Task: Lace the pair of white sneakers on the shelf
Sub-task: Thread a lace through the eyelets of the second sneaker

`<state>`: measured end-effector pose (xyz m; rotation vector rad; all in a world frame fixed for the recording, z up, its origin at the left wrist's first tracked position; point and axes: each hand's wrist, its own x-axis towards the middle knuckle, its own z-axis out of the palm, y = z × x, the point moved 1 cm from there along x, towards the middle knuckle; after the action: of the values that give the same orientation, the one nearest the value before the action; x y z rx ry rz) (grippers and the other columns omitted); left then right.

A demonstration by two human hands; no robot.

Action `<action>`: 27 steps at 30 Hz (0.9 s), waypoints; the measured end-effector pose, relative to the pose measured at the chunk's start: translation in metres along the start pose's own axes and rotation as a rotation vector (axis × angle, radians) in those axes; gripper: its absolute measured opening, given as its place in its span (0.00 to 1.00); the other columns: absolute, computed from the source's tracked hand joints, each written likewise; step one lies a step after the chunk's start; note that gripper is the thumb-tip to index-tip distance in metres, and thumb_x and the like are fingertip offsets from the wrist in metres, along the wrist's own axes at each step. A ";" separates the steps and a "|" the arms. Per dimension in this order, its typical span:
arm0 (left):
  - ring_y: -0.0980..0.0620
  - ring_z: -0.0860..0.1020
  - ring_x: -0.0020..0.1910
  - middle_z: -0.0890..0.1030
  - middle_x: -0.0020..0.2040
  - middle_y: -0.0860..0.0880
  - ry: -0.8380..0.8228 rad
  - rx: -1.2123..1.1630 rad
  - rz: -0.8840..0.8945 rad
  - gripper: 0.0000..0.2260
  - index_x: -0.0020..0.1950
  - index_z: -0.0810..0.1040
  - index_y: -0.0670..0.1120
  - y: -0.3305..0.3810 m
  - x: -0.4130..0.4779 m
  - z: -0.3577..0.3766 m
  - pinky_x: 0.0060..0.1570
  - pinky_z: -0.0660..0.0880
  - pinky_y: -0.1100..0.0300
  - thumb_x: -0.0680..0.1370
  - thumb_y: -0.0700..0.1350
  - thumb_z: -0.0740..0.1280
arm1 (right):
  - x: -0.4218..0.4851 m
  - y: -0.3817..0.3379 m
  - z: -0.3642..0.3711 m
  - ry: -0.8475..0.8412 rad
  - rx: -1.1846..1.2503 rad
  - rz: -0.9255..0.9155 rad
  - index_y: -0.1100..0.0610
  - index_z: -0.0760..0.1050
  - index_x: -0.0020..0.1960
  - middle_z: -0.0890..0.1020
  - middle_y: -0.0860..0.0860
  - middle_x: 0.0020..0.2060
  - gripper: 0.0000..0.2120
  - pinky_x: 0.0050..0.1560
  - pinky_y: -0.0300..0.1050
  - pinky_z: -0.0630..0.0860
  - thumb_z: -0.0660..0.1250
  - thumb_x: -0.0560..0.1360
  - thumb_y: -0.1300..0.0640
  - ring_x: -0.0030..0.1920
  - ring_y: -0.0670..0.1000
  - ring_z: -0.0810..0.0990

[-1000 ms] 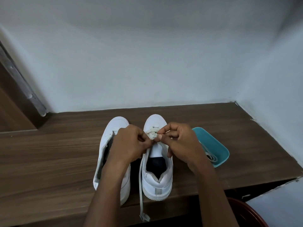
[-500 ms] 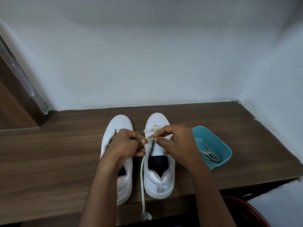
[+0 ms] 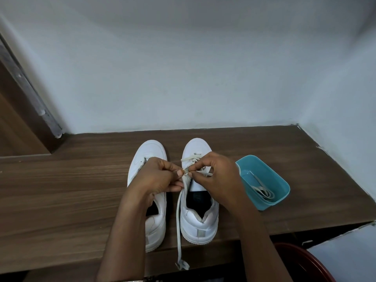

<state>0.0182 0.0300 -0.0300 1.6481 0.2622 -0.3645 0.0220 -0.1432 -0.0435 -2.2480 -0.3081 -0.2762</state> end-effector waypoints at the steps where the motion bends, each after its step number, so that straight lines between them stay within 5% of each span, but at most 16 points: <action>1: 0.53 0.83 0.32 0.84 0.35 0.42 -0.021 -0.013 -0.002 0.06 0.45 0.83 0.36 0.000 0.000 -0.001 0.36 0.82 0.62 0.79 0.33 0.67 | 0.000 -0.001 -0.001 0.005 -0.007 -0.005 0.47 0.86 0.42 0.82 0.40 0.40 0.04 0.48 0.47 0.78 0.77 0.69 0.56 0.45 0.43 0.80; 7: 0.48 0.85 0.37 0.84 0.41 0.36 -0.092 -0.136 -0.027 0.06 0.49 0.83 0.33 -0.003 -0.002 -0.006 0.37 0.83 0.60 0.78 0.29 0.66 | 0.001 -0.008 0.001 0.009 -0.106 -0.034 0.47 0.86 0.42 0.79 0.40 0.38 0.03 0.47 0.52 0.77 0.76 0.70 0.55 0.44 0.46 0.79; 12: 0.51 0.84 0.34 0.84 0.35 0.41 -0.094 -0.054 -0.004 0.04 0.48 0.82 0.34 -0.004 -0.001 -0.003 0.35 0.82 0.62 0.77 0.30 0.68 | 0.003 -0.002 -0.002 -0.065 0.076 0.047 0.48 0.88 0.45 0.81 0.39 0.36 0.07 0.48 0.45 0.78 0.79 0.69 0.58 0.43 0.43 0.81; 17: 0.52 0.83 0.32 0.83 0.35 0.42 0.014 0.101 0.033 0.07 0.43 0.81 0.37 -0.002 0.001 -0.001 0.36 0.82 0.62 0.79 0.31 0.66 | 0.001 0.000 -0.010 -0.169 0.162 0.042 0.50 0.87 0.51 0.87 0.43 0.44 0.10 0.53 0.36 0.78 0.77 0.72 0.61 0.48 0.39 0.84; 22: 0.48 0.85 0.33 0.85 0.37 0.40 0.140 0.204 0.070 0.09 0.45 0.78 0.38 0.009 -0.005 -0.004 0.37 0.83 0.56 0.81 0.32 0.61 | 0.001 0.005 -0.019 -0.112 0.214 0.090 0.50 0.85 0.49 0.86 0.44 0.41 0.11 0.42 0.34 0.77 0.76 0.71 0.63 0.41 0.43 0.83; 27: 0.50 0.85 0.36 0.84 0.38 0.46 0.359 0.279 0.285 0.08 0.46 0.77 0.43 0.031 -0.020 -0.016 0.39 0.83 0.50 0.82 0.37 0.60 | 0.000 0.003 -0.024 -0.083 0.122 0.091 0.45 0.82 0.49 0.85 0.39 0.43 0.12 0.45 0.33 0.74 0.78 0.69 0.58 0.46 0.40 0.80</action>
<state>0.0128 0.0433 0.0071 1.9930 0.2464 0.1205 0.0207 -0.1636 -0.0307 -2.1491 -0.2580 -0.1130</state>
